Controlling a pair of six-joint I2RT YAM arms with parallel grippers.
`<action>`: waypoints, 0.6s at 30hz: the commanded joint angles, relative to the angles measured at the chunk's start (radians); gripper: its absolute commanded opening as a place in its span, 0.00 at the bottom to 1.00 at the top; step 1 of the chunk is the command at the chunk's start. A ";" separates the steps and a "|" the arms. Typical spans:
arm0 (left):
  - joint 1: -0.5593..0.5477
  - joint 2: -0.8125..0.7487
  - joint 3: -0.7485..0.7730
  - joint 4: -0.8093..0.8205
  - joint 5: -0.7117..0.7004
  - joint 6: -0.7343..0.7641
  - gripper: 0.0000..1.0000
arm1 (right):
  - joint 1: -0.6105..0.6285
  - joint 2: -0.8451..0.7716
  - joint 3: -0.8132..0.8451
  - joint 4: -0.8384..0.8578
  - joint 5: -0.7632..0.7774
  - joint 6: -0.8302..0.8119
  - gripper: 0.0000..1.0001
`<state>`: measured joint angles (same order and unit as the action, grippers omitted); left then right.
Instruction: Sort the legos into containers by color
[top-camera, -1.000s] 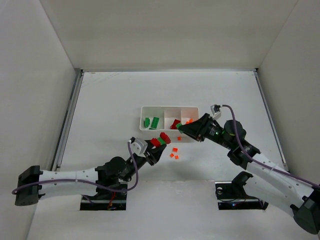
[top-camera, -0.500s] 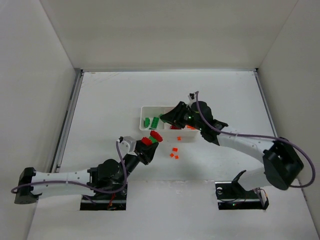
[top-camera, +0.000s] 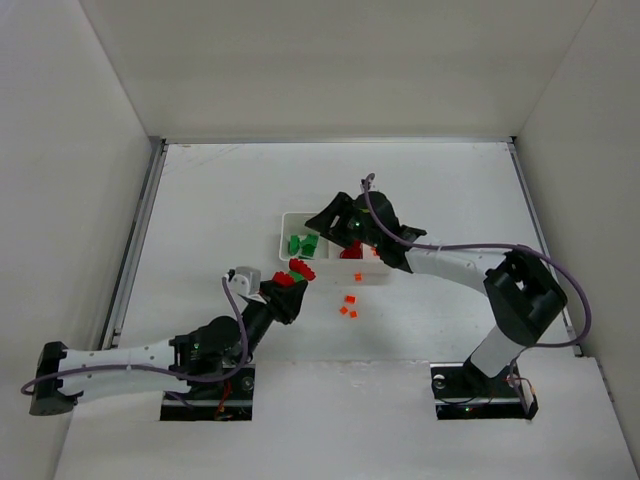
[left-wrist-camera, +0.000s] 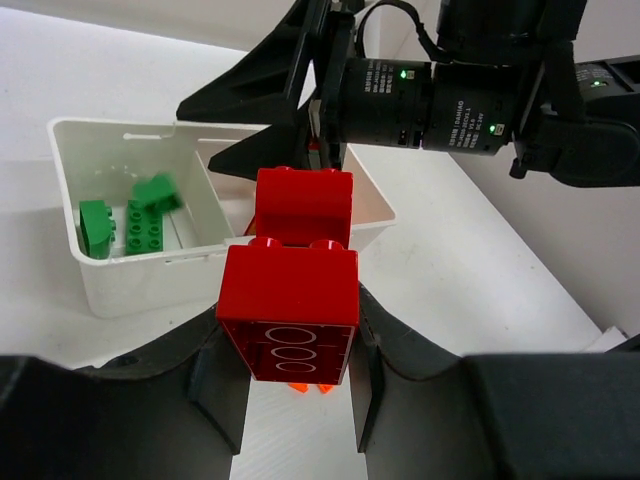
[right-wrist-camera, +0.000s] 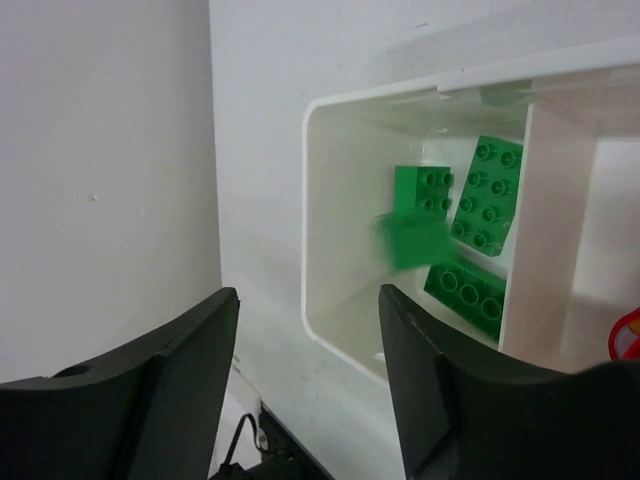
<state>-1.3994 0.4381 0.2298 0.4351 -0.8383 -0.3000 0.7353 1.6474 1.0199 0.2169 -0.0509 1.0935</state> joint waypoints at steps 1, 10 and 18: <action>0.024 0.007 0.020 -0.009 0.030 -0.066 0.21 | 0.009 -0.050 0.003 0.027 0.034 -0.011 0.66; 0.156 0.043 0.034 -0.032 0.241 -0.212 0.23 | -0.001 -0.371 -0.262 0.148 0.005 -0.127 0.61; 0.436 0.175 -0.040 0.333 0.864 -0.474 0.25 | -0.066 -0.642 -0.445 0.282 -0.397 -0.194 0.79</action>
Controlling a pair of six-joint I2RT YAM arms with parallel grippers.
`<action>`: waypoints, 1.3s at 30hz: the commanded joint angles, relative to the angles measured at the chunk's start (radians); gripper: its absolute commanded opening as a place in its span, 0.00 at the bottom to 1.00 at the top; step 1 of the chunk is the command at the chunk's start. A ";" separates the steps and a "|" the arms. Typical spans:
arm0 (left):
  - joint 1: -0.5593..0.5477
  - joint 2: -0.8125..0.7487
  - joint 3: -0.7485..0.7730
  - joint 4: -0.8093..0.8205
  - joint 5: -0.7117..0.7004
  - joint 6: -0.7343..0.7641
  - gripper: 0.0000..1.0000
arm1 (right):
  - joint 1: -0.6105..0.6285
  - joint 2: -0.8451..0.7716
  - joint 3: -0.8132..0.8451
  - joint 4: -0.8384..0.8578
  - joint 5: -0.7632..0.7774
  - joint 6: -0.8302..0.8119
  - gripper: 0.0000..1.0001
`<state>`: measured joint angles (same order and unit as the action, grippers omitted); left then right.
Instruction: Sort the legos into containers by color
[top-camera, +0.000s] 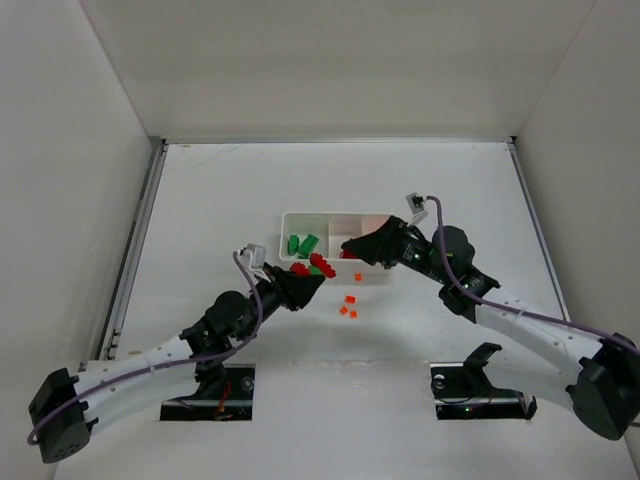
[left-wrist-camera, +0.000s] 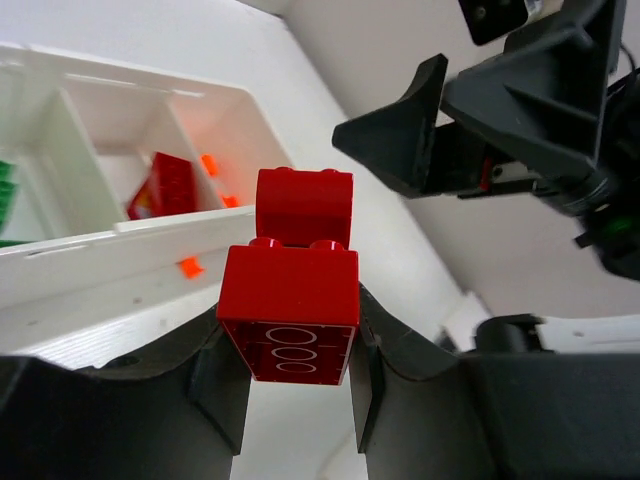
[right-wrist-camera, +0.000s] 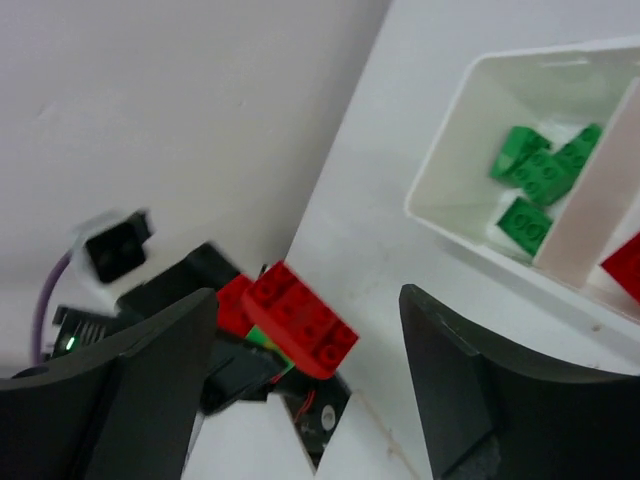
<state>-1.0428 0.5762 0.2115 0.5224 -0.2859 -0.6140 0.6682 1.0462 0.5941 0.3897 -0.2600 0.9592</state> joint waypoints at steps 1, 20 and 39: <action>0.109 0.053 -0.026 0.284 0.365 -0.197 0.25 | 0.006 -0.064 -0.028 0.113 -0.202 -0.079 0.82; 0.320 0.352 -0.032 0.815 0.761 -0.569 0.25 | 0.101 -0.123 -0.056 0.121 -0.182 -0.143 0.85; 0.369 0.280 -0.092 0.803 0.757 -0.569 0.25 | 0.129 -0.046 -0.043 0.244 -0.209 -0.076 0.59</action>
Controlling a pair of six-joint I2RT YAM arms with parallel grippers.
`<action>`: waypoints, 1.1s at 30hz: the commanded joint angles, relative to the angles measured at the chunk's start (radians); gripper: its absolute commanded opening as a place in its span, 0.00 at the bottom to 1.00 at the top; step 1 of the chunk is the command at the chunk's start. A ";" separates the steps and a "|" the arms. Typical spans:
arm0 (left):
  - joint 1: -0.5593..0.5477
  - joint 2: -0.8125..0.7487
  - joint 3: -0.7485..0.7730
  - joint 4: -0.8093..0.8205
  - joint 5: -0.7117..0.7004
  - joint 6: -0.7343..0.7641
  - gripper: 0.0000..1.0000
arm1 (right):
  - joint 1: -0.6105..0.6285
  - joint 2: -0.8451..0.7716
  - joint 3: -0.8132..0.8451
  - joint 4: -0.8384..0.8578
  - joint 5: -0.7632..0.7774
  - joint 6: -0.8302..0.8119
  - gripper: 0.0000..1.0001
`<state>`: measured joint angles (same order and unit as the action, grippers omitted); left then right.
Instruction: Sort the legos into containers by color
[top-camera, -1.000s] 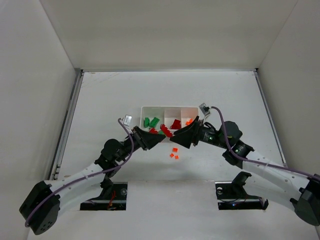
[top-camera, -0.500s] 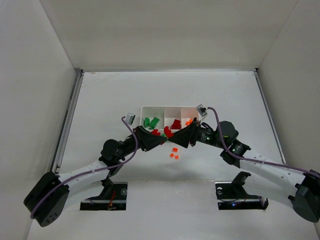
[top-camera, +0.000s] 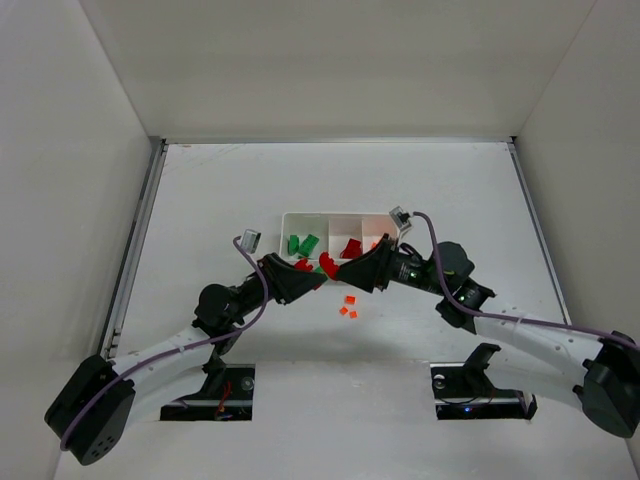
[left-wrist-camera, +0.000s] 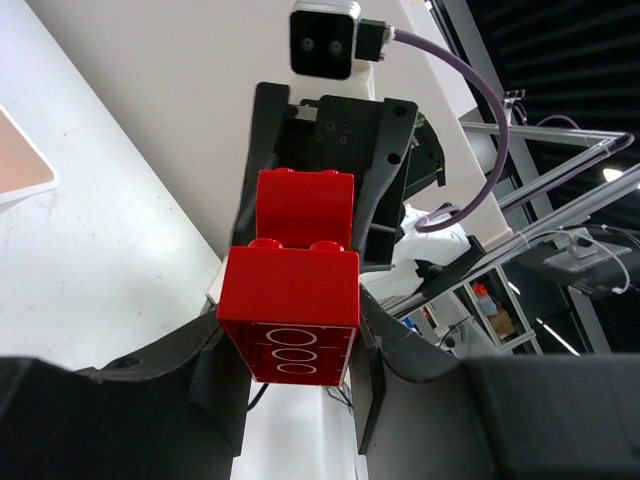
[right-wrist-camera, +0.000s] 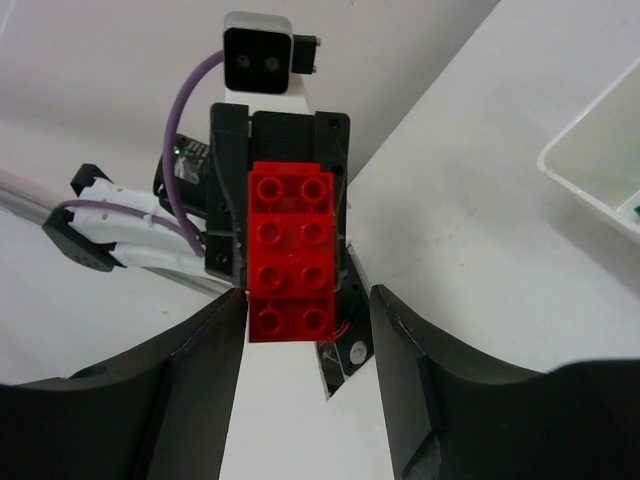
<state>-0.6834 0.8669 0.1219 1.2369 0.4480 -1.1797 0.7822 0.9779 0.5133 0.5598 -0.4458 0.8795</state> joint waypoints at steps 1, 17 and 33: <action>0.009 -0.009 -0.001 0.094 0.023 -0.006 0.25 | 0.016 0.034 0.042 0.074 -0.022 0.007 0.62; 0.034 -0.026 -0.047 0.076 0.017 0.011 0.24 | -0.027 -0.018 0.008 0.115 0.035 0.027 0.32; 0.147 -0.207 -0.053 -0.204 0.009 0.002 0.23 | -0.091 0.298 0.224 -0.328 0.504 -0.102 0.33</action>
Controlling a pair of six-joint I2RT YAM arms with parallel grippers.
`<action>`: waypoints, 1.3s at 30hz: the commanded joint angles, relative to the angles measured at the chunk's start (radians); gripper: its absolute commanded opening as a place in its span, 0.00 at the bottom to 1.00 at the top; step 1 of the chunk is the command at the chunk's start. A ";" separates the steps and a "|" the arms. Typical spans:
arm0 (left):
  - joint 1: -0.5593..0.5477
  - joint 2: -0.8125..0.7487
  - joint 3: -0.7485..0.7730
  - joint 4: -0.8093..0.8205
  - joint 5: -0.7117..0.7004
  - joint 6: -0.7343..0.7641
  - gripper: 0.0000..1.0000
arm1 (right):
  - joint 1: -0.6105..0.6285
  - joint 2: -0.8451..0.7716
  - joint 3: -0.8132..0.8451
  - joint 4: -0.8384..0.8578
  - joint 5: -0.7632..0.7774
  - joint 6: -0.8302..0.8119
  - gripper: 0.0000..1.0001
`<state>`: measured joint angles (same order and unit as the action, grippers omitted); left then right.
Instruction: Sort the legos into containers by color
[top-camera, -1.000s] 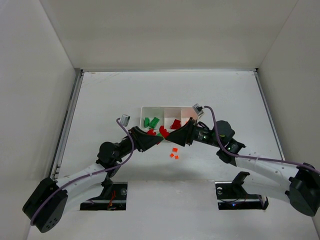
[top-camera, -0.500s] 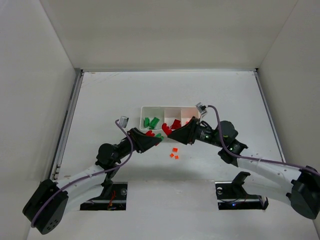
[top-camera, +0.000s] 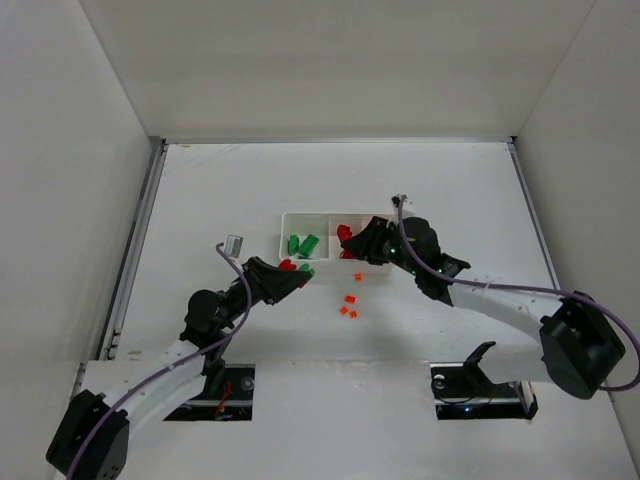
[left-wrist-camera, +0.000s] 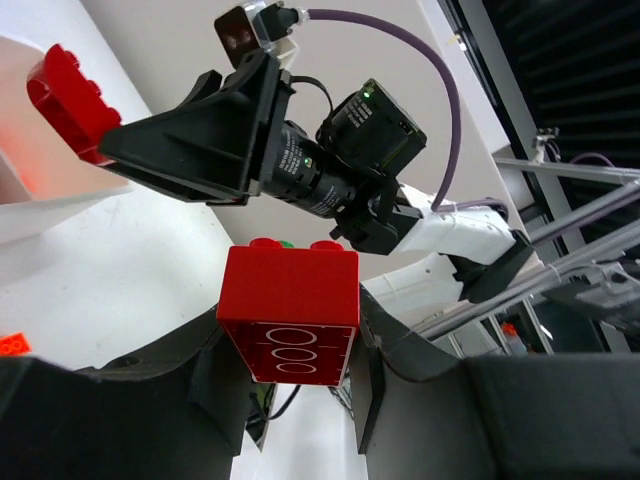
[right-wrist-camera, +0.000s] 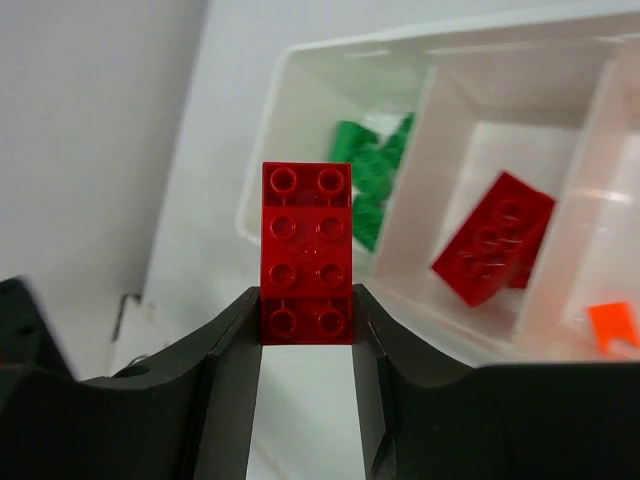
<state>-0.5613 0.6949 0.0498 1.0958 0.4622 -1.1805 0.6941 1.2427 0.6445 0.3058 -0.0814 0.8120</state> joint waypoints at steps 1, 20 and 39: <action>0.037 -0.047 0.022 -0.103 -0.011 0.004 0.23 | -0.002 0.050 0.113 -0.089 0.155 -0.037 0.33; 0.048 -0.087 0.088 -0.286 0.018 -0.059 0.26 | 0.124 -0.049 0.137 -0.125 0.246 -0.238 0.62; -0.148 -0.090 0.176 -0.160 0.273 -0.403 0.35 | 0.537 -0.486 -0.034 -0.134 0.046 -0.720 0.71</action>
<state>-0.6693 0.6380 0.1669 0.8371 0.6724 -1.5570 1.2171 0.7879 0.6048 0.1551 -0.0257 0.1768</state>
